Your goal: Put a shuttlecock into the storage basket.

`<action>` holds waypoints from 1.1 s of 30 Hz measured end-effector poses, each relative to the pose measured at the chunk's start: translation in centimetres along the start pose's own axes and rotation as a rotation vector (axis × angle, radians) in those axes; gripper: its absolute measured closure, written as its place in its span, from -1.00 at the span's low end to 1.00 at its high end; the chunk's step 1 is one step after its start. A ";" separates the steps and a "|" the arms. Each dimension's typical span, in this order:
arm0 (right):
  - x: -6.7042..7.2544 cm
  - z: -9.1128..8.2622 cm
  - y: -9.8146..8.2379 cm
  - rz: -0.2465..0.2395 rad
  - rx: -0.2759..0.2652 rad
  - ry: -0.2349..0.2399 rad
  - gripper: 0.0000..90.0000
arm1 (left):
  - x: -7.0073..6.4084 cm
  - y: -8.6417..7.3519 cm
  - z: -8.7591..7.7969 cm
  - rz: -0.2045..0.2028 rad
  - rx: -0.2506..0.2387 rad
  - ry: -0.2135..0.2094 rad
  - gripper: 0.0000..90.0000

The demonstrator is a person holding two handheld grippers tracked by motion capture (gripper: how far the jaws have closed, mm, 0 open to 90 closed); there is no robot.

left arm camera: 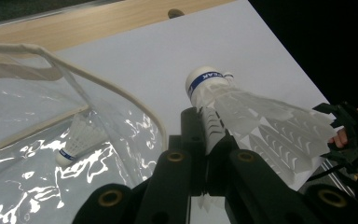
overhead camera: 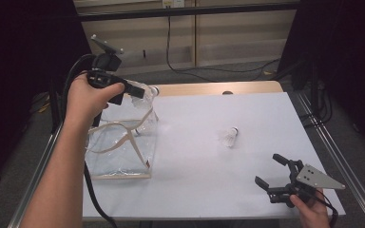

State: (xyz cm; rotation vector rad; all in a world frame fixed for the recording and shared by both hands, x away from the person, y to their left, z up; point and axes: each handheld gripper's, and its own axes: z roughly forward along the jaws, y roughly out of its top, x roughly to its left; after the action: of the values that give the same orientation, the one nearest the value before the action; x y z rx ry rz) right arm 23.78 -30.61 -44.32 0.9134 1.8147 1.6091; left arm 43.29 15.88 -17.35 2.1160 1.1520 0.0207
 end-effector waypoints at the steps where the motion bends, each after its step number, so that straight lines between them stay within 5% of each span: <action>1: 0.0 0.0 0.0 0.000 0.000 0.000 -0.98 | 0.1 0.0 -0.2 0.002 -0.001 0.002 0.99; 33: 0.0 0.0 0.0 0.001 0.001 0.001 -0.98 | 1.7 -0.5 -0.9 -0.037 0.010 0.089 0.99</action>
State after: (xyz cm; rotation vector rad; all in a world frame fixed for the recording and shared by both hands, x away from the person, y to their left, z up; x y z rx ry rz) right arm 23.77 -30.60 -44.30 0.9148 1.8163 1.6093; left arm 43.69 17.81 -17.50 2.1208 1.2454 0.0932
